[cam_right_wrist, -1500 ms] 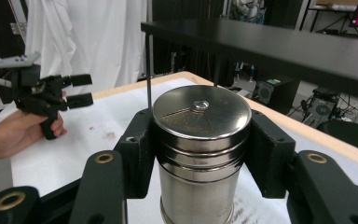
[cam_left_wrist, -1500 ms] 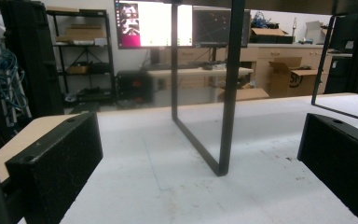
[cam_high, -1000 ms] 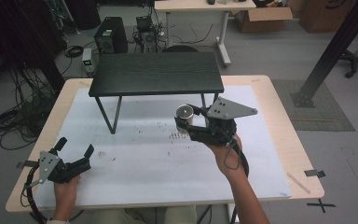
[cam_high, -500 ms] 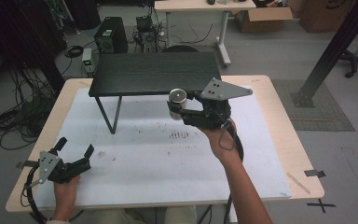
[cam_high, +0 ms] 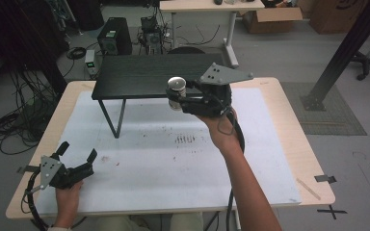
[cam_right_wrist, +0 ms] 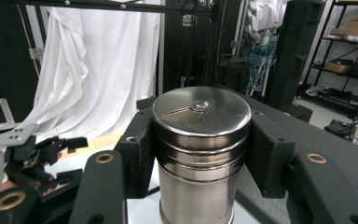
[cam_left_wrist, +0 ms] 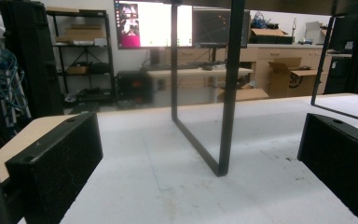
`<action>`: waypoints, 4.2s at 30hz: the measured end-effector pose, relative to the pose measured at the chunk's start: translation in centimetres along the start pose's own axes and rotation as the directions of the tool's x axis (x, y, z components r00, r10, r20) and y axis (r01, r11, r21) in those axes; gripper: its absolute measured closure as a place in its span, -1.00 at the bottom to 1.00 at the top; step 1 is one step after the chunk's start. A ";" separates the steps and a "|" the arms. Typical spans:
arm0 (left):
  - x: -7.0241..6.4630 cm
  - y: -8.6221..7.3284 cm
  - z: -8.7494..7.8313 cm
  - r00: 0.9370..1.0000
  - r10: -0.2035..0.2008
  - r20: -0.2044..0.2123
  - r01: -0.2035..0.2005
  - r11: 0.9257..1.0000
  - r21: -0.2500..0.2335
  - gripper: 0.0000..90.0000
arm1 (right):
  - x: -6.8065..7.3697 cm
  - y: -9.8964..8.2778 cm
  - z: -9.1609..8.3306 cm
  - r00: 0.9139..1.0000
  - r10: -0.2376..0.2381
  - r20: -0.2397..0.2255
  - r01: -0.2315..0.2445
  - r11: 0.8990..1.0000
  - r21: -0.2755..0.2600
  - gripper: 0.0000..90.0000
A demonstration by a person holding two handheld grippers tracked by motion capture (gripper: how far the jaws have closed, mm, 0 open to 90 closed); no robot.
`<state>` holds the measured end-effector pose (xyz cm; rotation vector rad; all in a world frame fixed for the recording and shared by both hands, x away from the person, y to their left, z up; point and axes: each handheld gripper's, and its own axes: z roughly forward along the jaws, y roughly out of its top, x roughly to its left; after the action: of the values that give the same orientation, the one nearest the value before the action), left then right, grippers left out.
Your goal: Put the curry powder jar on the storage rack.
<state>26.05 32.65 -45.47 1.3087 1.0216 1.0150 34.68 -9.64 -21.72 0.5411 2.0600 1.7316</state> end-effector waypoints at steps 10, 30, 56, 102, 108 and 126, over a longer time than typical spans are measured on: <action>0.0 0.0 0.0 1.000 -0.001 0.000 0.001 1.000 -0.005 -1.00 | -1.7 1.4 2.1 0.999 0.009 0.034 -0.009 1.000 -0.010 0.09; 0.0 -0.1 -0.1 1.000 -0.001 -0.001 0.001 1.000 -0.015 -0.99 | -6.2 2.2 7.8 0.983 0.071 0.170 -0.078 0.996 0.037 0.09; -0.1 0.0 -0.1 1.000 0.003 0.000 -0.003 1.000 -0.017 -1.00 | -8.2 0.1 11.1 0.961 0.155 0.230 -0.194 0.969 0.154 0.08; -0.1 0.0 -0.1 1.000 0.011 -0.002 -0.011 1.000 -0.010 -0.99 | -7.6 0.8 6.9 0.963 0.186 0.195 -0.199 0.979 0.049 -0.90; -0.1 0.0 -0.1 1.000 0.011 -0.001 -0.011 1.000 -0.011 -0.99 | -7.3 1.0 5.6 0.966 0.175 0.193 -0.183 0.983 0.026 -0.98; -0.1 0.0 -0.1 1.000 0.012 0.000 -0.012 1.000 -0.010 -0.99 | -5.8 -0.2 0.7 0.971 0.125 0.203 -0.118 0.992 -0.046 -0.98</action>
<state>25.94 32.53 -45.51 1.3081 1.0088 1.0281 39.92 -12.16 -21.69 0.8152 1.8858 1.6946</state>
